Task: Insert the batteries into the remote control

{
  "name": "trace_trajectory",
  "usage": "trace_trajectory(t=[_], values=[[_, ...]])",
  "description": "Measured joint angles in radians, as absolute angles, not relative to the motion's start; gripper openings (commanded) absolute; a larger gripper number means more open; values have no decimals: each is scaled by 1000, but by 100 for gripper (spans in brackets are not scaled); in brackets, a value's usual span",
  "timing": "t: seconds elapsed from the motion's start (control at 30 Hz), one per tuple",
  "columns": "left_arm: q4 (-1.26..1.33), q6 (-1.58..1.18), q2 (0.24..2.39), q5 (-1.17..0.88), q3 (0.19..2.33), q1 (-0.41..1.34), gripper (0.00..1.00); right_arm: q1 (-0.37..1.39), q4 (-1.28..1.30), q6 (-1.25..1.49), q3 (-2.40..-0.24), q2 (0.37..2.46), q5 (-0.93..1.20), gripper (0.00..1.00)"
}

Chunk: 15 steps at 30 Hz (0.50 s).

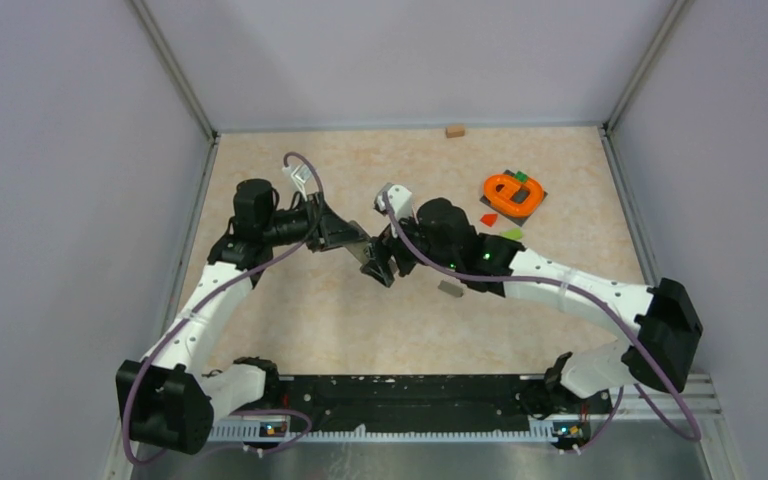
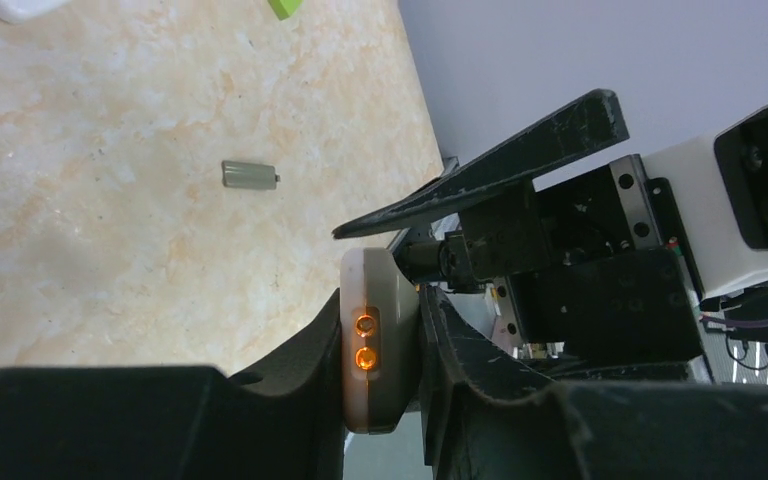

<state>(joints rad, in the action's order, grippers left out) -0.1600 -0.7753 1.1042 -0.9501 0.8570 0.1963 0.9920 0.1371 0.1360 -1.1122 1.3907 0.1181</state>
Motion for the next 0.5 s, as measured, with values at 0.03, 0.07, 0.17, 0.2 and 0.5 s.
trace_trajectory(t=[0.03,0.07,0.17,0.2,0.5], values=[[-160,-771,1104,-944,857,196,0,986,136,139,-1110,1386,119,77],[-160,-765,1104,-931,857,196,0,976,122,144,-1094,1372,123,77],[-163,-751,1104,-889,857,193,0,942,113,161,-1029,1292,128,74],[-167,-745,1104,-869,857,191,0,926,113,167,-1006,1259,130,72],[-251,-696,1099,-650,857,144,0,795,290,130,-935,1160,28,69]])
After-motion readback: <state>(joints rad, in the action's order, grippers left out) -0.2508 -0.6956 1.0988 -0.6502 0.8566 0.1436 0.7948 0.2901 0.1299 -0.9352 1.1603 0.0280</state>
